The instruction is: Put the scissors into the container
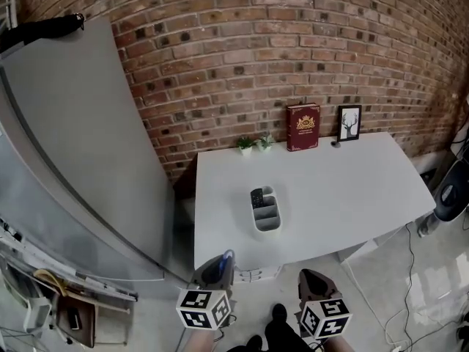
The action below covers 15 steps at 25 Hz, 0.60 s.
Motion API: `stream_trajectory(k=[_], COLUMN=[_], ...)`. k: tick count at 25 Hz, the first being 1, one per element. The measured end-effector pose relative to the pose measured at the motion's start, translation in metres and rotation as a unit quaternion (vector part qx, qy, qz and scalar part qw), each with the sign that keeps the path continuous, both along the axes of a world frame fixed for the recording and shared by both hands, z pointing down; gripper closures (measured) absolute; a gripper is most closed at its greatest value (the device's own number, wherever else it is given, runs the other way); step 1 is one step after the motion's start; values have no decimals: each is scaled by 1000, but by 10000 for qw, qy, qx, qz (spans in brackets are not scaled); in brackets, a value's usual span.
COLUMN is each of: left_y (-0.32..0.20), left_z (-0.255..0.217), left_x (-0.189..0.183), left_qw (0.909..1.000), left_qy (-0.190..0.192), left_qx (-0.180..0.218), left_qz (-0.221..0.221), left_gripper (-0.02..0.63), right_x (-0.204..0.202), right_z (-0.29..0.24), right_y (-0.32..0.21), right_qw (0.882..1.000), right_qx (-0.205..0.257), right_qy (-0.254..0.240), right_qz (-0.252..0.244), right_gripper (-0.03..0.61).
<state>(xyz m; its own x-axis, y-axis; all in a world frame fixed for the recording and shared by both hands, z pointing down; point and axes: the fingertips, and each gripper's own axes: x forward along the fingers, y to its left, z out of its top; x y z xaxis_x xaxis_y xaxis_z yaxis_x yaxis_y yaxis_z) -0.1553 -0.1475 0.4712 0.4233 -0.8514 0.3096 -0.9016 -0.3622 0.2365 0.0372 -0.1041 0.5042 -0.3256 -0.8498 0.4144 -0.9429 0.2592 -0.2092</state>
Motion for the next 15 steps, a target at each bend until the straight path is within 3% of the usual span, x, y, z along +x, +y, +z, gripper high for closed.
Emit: stream_trajectory(k=[15], left_y=[-77], left_z=[-23], left_x=[23], left_qw=[9995], left_qy=[-53], left_qx=[130], left_qz=[-265], left_gripper=[569], right_x=[21], right_z=[4], right_y=[-78], right_qw=[9993], right_qx=[-121], right_qy=[-97], right_qz=[-332], right_gripper=[577])
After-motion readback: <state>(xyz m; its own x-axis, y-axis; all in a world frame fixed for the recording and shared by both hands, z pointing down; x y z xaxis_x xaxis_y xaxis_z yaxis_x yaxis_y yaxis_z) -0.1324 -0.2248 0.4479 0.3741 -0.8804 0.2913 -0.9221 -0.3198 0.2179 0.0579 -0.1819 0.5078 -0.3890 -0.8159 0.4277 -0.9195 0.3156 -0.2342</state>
